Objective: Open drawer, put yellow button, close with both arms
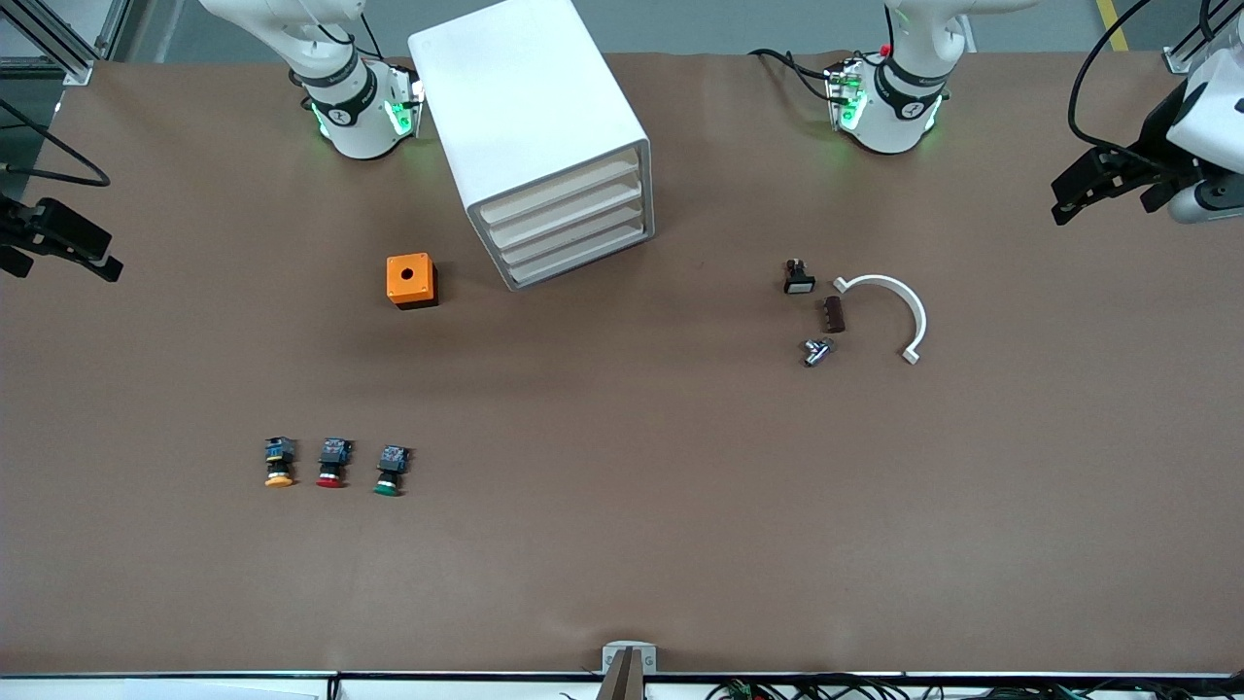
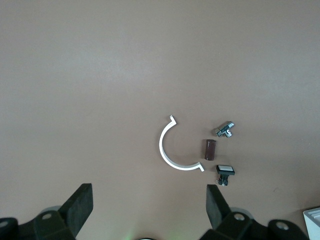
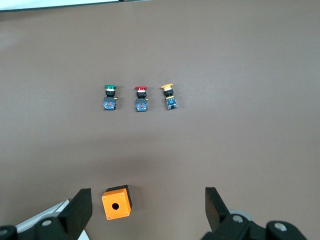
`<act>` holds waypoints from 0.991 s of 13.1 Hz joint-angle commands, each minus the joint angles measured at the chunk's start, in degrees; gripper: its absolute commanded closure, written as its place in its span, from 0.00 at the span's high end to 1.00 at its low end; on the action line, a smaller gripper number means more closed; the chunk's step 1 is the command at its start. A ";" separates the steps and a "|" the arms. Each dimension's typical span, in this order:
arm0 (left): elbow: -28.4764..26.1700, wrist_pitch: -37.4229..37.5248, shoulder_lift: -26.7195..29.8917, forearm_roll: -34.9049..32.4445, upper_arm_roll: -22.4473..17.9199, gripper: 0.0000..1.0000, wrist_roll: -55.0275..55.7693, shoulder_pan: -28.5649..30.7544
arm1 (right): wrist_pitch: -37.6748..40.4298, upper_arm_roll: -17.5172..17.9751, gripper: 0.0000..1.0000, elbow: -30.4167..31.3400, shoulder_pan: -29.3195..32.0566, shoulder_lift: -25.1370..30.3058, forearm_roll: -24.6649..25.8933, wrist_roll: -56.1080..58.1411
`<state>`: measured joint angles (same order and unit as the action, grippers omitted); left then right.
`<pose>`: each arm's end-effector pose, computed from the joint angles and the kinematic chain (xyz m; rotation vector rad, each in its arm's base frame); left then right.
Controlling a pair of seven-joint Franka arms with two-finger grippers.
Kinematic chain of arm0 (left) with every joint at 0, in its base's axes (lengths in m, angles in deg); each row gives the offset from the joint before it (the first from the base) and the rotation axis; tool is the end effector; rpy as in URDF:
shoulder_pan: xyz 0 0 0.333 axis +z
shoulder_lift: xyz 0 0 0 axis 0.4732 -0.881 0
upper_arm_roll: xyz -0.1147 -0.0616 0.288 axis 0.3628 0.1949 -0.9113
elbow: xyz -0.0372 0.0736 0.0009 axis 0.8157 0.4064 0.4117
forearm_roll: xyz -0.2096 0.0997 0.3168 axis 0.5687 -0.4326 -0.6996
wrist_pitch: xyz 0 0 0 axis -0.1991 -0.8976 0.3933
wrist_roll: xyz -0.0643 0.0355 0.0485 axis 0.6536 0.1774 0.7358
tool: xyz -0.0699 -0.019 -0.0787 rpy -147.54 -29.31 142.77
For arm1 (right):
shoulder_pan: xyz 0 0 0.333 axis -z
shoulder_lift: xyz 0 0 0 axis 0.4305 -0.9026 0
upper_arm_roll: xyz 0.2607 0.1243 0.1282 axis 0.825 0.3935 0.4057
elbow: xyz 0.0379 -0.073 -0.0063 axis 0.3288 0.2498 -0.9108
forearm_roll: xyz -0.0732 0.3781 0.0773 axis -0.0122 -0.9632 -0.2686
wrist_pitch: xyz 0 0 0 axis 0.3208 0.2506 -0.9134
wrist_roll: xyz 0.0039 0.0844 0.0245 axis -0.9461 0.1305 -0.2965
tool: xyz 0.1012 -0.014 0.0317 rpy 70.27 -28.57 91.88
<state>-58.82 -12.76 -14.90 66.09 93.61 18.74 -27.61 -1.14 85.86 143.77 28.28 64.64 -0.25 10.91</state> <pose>0.5004 -0.0392 0.6338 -3.0796 -0.1619 -0.0130 0.5609 -0.0194 0.6617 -3.1243 0.1153 -0.1118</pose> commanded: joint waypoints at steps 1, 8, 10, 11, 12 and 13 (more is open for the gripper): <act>1.66 1.11 -0.81 0.72 -0.02 1.00 -0.86 -0.10 | 0.75 0.91 1.00 -1.02 1.09 -0.34 -0.85 -0.48; 5.45 1.20 -9.23 1.42 0.07 1.00 0.37 0.07 | 0.75 0.99 1.00 -1.02 1.09 -0.34 -0.85 -0.48; 6.05 0.42 -13.18 2.13 0.24 1.00 2.64 -0.54 | 0.84 1.08 1.00 -1.02 1.00 -0.25 -0.85 -0.48; 6.15 -0.20 -14.85 2.22 0.51 1.00 5.44 -0.81 | 0.84 1.08 1.00 -1.02 0.92 -0.33 -0.85 -0.48; 6.23 -0.29 -17.05 2.22 0.51 1.00 9.04 -1.07 | 1.01 1.08 1.00 -1.02 0.91 -0.34 -0.85 -0.48; 6.76 -0.21 -18.90 2.13 0.51 1.00 12.55 -2.12 | 1.01 1.08 1.00 -1.02 0.91 -0.25 -0.76 -0.48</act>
<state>-54.94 -13.72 -30.06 67.69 94.04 26.00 -28.39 -1.00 86.14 143.76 28.28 64.64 -0.25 10.91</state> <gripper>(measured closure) 0.000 0.000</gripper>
